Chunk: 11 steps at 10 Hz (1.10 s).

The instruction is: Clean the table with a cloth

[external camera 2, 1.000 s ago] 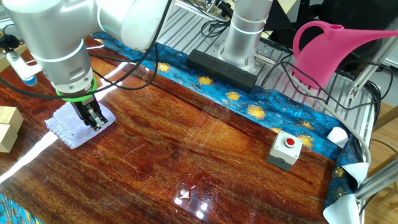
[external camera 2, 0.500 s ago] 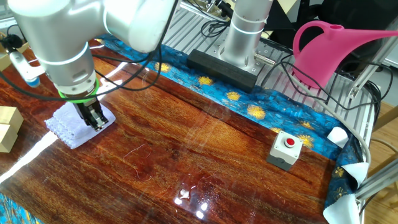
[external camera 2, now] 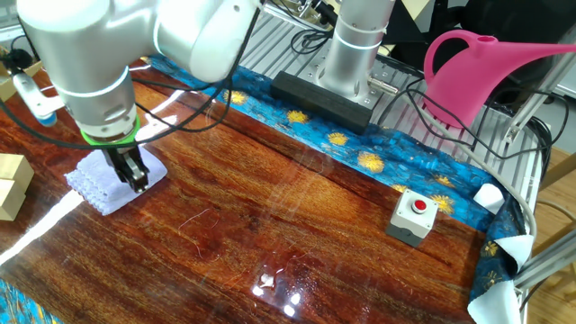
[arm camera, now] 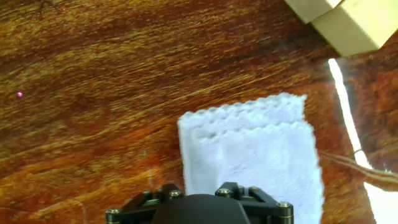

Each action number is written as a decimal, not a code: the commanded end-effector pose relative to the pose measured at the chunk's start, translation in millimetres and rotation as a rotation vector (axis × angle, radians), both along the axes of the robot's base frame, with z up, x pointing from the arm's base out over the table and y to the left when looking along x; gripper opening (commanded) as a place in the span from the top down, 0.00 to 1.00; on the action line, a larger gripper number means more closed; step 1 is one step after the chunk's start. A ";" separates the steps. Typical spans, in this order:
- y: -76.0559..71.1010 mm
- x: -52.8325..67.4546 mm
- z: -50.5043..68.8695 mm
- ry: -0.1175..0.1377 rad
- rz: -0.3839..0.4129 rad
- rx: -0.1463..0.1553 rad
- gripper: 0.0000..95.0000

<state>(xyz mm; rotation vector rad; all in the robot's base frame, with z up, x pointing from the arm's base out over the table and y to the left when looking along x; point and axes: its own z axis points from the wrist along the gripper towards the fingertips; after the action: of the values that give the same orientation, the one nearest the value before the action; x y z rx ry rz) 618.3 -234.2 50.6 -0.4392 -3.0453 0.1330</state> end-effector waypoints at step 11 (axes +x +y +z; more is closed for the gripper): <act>-28.1 6.4 -26.9 -0.010 0.031 0.008 0.00</act>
<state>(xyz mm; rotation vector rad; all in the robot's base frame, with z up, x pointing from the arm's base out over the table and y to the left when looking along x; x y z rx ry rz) 625.3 -262.2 22.0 -0.3964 -3.0628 0.1203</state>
